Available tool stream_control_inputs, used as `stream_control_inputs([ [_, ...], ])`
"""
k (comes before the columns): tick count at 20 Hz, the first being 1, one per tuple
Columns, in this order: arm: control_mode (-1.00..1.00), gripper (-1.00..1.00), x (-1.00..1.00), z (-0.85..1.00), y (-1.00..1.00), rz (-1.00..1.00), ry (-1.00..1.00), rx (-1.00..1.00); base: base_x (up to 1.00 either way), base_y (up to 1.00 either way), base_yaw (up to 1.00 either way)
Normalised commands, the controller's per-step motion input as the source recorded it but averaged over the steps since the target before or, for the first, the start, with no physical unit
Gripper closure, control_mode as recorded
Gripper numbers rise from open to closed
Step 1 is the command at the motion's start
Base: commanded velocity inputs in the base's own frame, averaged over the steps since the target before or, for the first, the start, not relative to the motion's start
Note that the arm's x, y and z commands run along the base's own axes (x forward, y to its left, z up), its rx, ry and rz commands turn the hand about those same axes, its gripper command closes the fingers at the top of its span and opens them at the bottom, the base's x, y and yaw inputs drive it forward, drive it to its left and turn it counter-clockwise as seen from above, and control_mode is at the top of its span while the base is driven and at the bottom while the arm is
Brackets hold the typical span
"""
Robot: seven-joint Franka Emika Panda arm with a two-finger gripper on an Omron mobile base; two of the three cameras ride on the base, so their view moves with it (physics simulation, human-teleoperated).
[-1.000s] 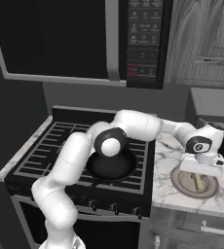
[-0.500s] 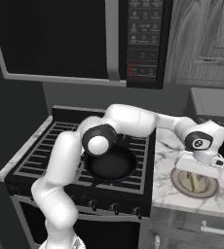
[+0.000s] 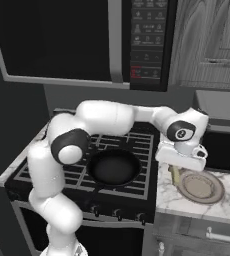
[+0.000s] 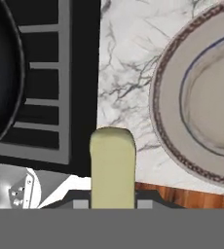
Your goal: Pick up the butter stick and place it in the pan. Then turn on the burner for the pan.
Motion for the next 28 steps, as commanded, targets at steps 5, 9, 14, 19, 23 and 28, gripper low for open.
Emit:
stream_control_inputs([
  [5,-1.0,1.0,0.0,0.11,1.0,0.0,-0.01,-0.09,0.0,0.0,0.0],
  [9,-1.0,1.0,0.0,0.02,0.96,0.0,-0.01,-0.08,0.0,0.0,0.0],
  [14,-1.0,1.0,0.06,0.09,0.97,0.0,0.0,-0.03,0.0,0.0,0.0],
  [19,-1.0,1.0,0.42,0.01,0.59,0.0,0.0,0.0,0.0,0.0,0.0],
  [23,-1.0,1.0,0.66,-0.02,0.25,0.0,0.0,0.0,0.0,0.0,0.0],
  [28,-1.0,1.0,0.62,-0.15,0.16,0.0,0.0,0.01,0.0,0.0,0.0],
])
